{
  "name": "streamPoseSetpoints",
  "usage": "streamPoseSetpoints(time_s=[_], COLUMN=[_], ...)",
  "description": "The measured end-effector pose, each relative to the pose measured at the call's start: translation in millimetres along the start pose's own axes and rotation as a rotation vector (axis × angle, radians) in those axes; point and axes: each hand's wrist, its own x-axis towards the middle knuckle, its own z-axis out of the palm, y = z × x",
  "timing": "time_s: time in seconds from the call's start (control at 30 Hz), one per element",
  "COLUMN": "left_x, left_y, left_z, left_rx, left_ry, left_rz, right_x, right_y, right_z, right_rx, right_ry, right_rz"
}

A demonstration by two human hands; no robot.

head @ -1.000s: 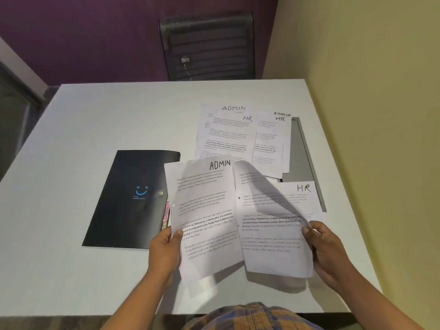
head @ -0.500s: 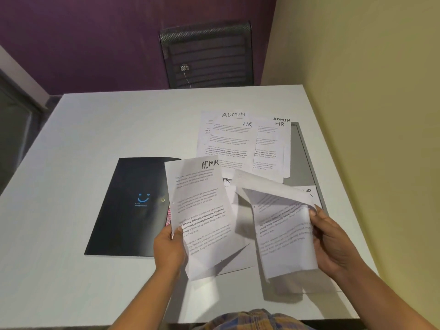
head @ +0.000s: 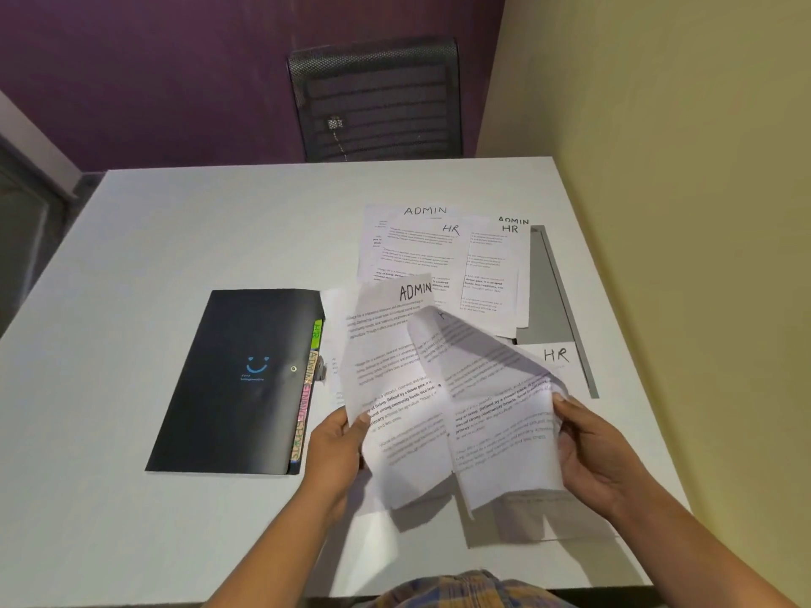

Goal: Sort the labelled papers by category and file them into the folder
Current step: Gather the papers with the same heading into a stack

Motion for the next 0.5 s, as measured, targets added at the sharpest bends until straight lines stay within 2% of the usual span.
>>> streamPoseSetpoints(time_s=[0.13,0.23,0.33,0.43,0.5], left_x=[-3,-3,0,7,13], left_y=[3,4,4,-2,-11], left_z=[3,2,1,-1,-1], left_rx=[-0.023,0.018,-0.017,-0.014,0.098], left_ry=[-0.073,-0.095,-0.089,0.038,0.122], left_rz=[-0.027,-0.031,-0.037,-0.039,-0.06], right_x=[3,5,4,3,4], right_y=[4,2,-4,-11,-13], right_z=[-11,-20,-25,-25,-27], right_rx=[-0.391,-0.486,-0.445,-0.273,-0.187], right_ry=[0.154,0.24,0.253,0.217,0.207], right_rz=[-0.097,-0.149,-0.144,-0.091,-0.054])
